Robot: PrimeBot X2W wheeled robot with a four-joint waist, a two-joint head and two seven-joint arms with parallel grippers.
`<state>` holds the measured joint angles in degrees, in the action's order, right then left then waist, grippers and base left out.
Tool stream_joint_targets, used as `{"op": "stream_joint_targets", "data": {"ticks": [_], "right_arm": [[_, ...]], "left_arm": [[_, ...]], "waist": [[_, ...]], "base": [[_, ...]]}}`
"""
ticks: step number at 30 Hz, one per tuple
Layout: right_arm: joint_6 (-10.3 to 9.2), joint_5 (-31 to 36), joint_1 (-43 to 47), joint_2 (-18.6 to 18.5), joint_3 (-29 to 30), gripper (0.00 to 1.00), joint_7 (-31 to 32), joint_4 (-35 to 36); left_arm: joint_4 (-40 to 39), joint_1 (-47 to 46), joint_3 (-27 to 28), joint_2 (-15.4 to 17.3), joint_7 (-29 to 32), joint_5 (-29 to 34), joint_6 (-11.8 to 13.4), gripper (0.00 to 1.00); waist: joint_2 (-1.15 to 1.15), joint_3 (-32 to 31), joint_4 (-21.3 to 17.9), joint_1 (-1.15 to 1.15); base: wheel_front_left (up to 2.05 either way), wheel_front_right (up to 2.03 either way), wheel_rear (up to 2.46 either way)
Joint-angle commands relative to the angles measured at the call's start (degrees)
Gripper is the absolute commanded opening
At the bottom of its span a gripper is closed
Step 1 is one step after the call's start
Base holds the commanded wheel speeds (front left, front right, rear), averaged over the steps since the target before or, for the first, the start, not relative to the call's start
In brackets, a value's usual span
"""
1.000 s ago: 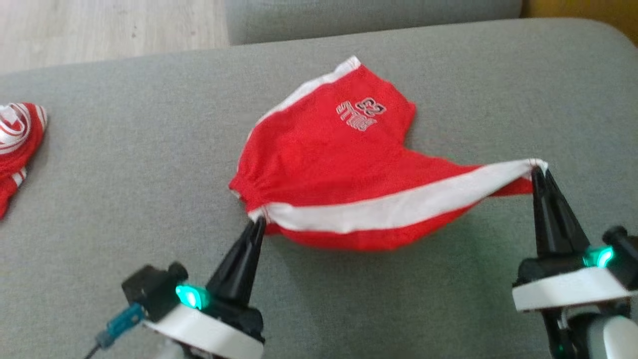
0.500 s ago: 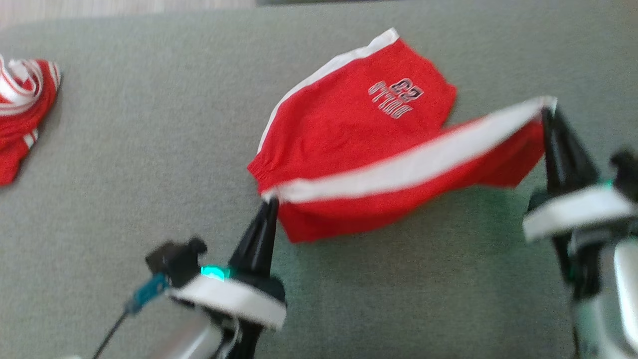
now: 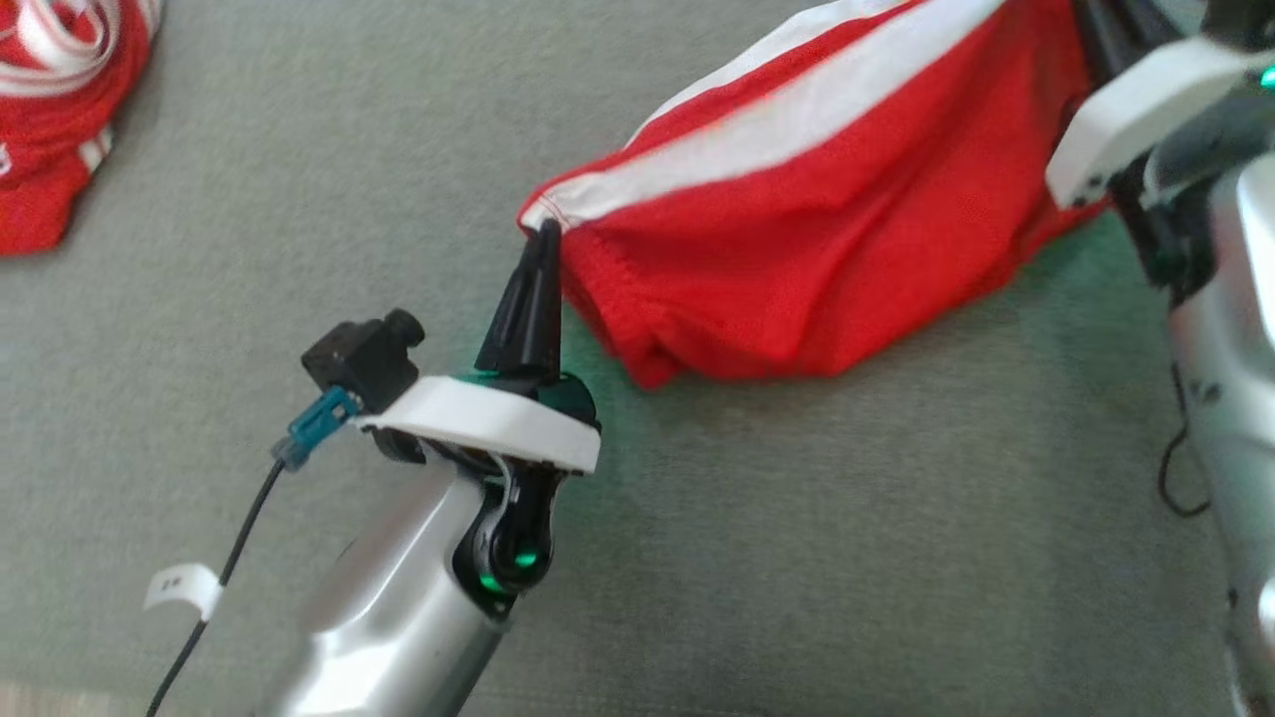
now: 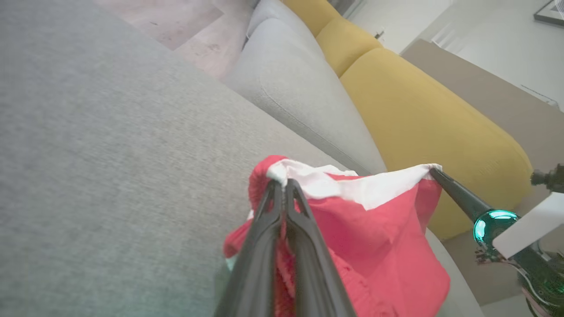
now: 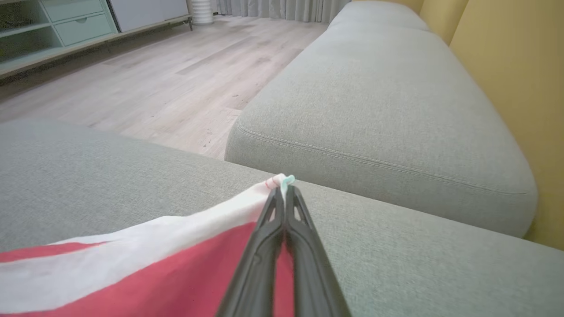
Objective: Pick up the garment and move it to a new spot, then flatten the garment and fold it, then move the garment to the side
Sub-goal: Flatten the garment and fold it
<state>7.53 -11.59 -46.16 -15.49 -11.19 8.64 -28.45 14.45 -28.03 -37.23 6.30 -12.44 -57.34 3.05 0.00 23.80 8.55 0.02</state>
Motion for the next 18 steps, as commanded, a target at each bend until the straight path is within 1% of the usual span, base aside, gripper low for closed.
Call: {"op": "stream_joint_targets", "data": {"ticks": [1,6,11,12,13,14,15,16,17,18], "right_arm": [[-0.04,-0.6,-2.2,-0.5,-1.1,0.00,-0.2,-0.1],[-0.04,-0.5,-7.3,-2.0,-2.7,0.00,-1.0,-8.0],[-0.04,-1.2,-10.2,-2.3,-5.3,0.00,-2.9,-13.3],[-0.04,-1.4,-10.7,-2.3,-5.7,0.10,-3.5,-14.1],[-0.04,-1.6,-11.2,-2.3,-6.2,0.27,-4.0,-14.9],[-0.04,-1.7,-11.6,-2.2,-6.8,0.87,-4.8,-15.5],[-0.04,-1.8,-12.0,-2.2,-7.2,1.00,-5.5,-16.1],[-0.04,-2.0,-12.3,-2.2,-7.6,1.00,-6.1,-16.8],[-0.04,-2.2,-12.6,-2.1,-7.9,1.00,-6.7,-17.4],[-0.04,-2.4,-12.9,-2.1,-8.3,1.00,-7.4,-18.0]], "left_arm": [[-0.6,-1.8,2.4,0.1,-1.0,-0.4,-0.3,0.00],[2.2,-3.0,3.3,-1.5,-1.9,-0.3,-1.7,0.00],[3.9,-3.5,2.9,-2.3,-2.2,0.0,-2.6,0.00],[4.1,-3.6,2.9,-2.4,-2.2,0.0,-2.7,0.00],[4.2,-3.7,3.0,-2.5,-2.3,0.1,-2.7,0.00],[4.3,-3.8,3.0,-2.6,-2.3,0.2,-2.6,0.00],[4.2,-3.9,2.9,-2.7,-2.3,0.6,-2.6,0.00],[4.1,-3.9,2.8,-2.7,-2.4,1.0,-2.5,0.39],[4.0,-3.9,2.7,-2.7,-2.4,1.4,-2.4,0.86],[3.7,-3.7,2.6,-2.8,-2.4,1.6,-2.3,1.00]], "waist": [[0.00,2.2,2.4,-0.02],[0.00,3.3,4.3,-0.02],[0.00,3.8,4.8,-0.02],[0.00,3.9,4.8,-0.02],[0.00,3.9,4.8,-0.02],[0.00,4.0,4.7,-0.02],[0.00,4.0,4.7,-0.02],[0.00,4.0,4.6,-0.02],[0.00,4.0,4.5,-0.02],[0.00,4.0,4.4,-0.02]], "base": [[0.00,0.00,0.00],[0.00,0.00,0.00],[0.00,0.00,0.00],[0.00,0.00,0.00],[0.00,0.00,0.00],[0.00,0.00,0.00],[0.00,0.00,0.00],[0.00,0.00,0.00],[0.00,0.00,0.00],[0.00,0.00,0.00]]}}
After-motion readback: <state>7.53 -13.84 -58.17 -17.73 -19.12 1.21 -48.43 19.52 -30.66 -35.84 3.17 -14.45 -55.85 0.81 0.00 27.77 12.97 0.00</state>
